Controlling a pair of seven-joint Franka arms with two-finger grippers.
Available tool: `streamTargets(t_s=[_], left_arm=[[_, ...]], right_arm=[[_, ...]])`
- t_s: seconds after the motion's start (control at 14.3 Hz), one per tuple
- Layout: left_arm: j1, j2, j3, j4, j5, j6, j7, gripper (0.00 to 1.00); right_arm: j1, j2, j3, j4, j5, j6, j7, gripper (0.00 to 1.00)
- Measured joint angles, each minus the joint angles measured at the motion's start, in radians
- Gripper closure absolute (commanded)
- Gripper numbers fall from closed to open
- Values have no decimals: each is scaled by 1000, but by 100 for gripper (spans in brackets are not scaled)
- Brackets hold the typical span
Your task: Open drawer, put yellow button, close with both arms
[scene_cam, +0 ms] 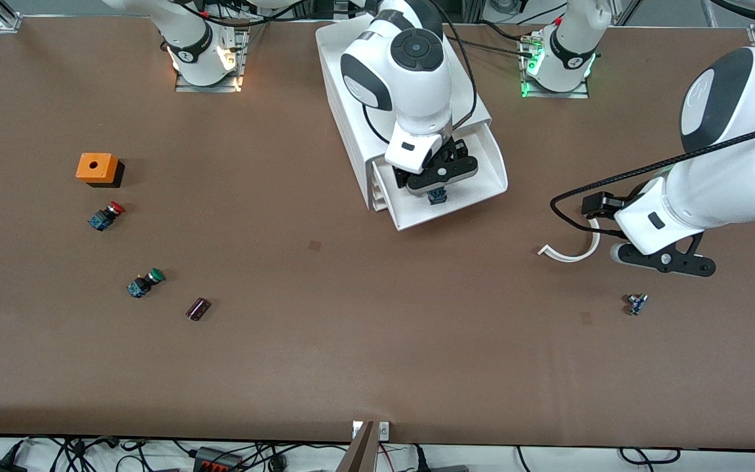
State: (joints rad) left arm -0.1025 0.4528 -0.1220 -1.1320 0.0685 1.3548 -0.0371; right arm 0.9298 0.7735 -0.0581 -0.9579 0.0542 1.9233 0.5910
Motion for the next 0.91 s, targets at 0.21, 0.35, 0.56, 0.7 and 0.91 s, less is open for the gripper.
streamTargets(t_s=[0.21, 0.35, 0.56, 0.7, 0.91], left_arm=[[0, 1, -3, -3, -20, 34, -34, 0], [0, 3, -4, -36, -81, 117, -92, 0], [-13, 13, -11, -101, -122, 214, -241, 0], [-33, 16, -14, -149, -144, 260, -322, 0], [-70, 17, -31, -227, -169, 376, -455, 0]], right_arm=[[-31, -18, -22, 68, 0, -86, 4, 0], [-82, -44, -31, 84, -1, -138, 4, 0], [-198, -84, -36, 85, -3, -207, -18, 0], [-286, -89, -39, 84, -4, -262, -65, 0], [-436, -86, -41, 79, -3, -300, -182, 0]])
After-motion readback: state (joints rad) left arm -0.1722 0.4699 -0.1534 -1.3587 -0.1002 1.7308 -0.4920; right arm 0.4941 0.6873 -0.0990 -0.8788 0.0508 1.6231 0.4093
